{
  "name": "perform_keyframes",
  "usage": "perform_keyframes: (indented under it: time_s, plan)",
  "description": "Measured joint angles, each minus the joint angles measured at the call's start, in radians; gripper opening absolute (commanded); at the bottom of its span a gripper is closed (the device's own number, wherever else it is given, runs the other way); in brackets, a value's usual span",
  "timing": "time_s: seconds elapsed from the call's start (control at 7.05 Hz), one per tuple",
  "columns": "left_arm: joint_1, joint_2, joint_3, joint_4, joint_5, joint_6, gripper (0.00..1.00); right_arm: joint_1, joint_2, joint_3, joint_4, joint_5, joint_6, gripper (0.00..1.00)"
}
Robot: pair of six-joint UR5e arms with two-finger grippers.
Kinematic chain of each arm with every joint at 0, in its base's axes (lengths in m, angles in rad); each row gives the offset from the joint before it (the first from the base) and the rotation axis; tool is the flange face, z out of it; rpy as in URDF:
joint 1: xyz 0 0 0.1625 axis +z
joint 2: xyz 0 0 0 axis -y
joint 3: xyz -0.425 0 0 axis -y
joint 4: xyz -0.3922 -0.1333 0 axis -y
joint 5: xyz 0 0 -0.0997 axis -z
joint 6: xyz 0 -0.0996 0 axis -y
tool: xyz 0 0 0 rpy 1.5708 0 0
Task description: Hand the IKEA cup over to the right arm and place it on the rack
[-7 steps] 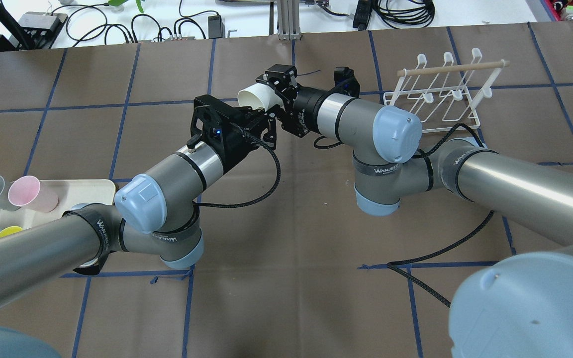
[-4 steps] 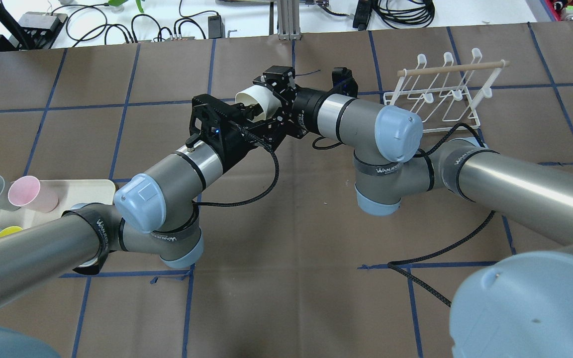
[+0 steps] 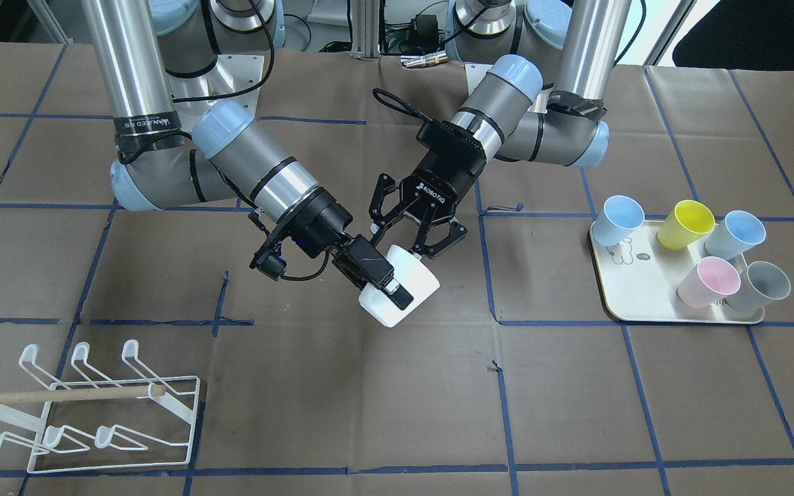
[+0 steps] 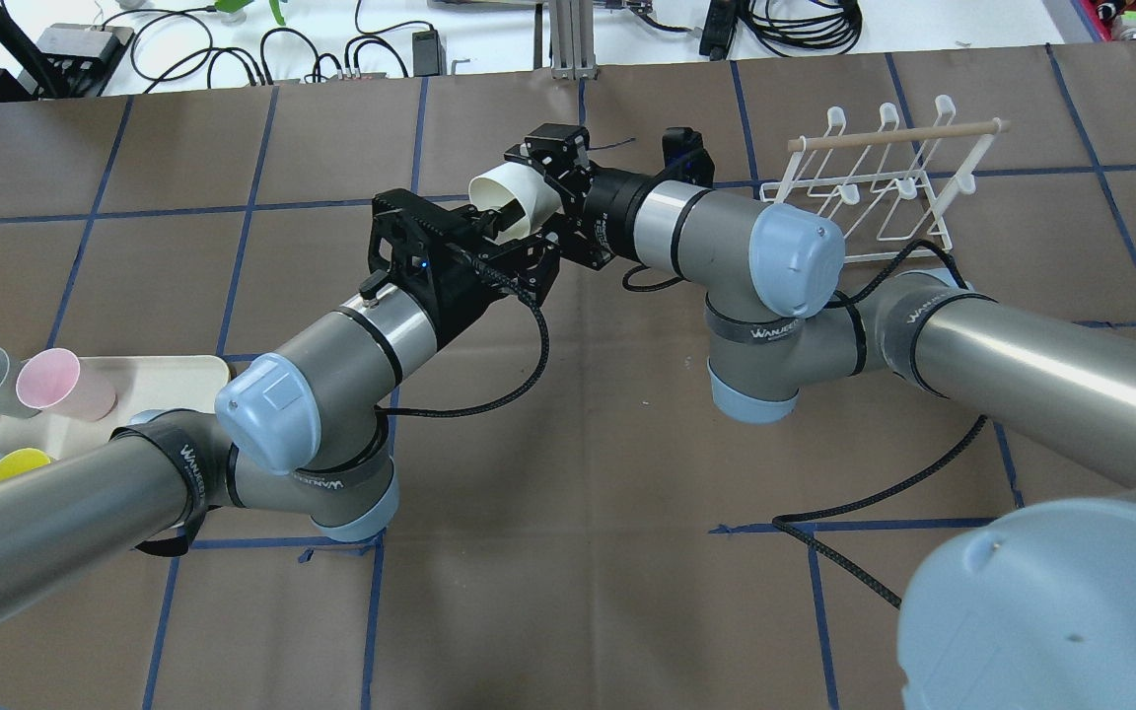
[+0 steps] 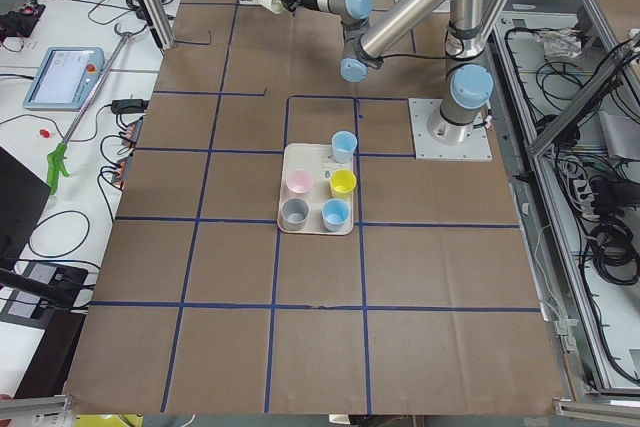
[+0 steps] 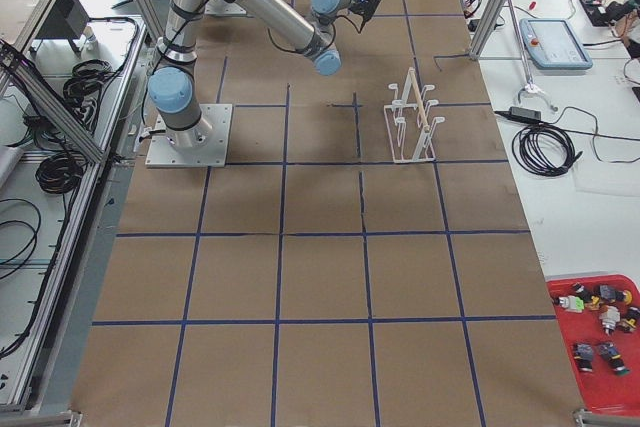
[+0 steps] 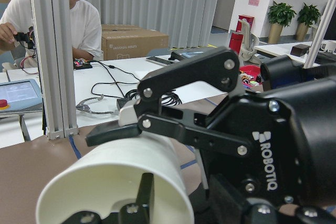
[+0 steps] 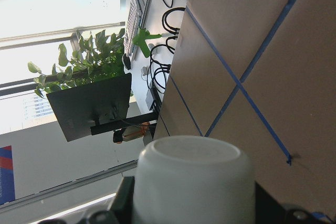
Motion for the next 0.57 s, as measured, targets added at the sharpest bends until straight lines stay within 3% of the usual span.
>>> perform_keyframes:
  time_s: [0.14,0.57]
  plan:
    - [0.003,0.006,-0.005,0.000,0.000,0.000,0.99,-0.017,-0.002,-0.012,0.000,0.001,-0.001,0.44]
    - [0.040,0.043,-0.032,-0.005,0.015,0.000,0.99,-0.104,-0.015,-0.050,0.002,0.001,-0.052,0.30]
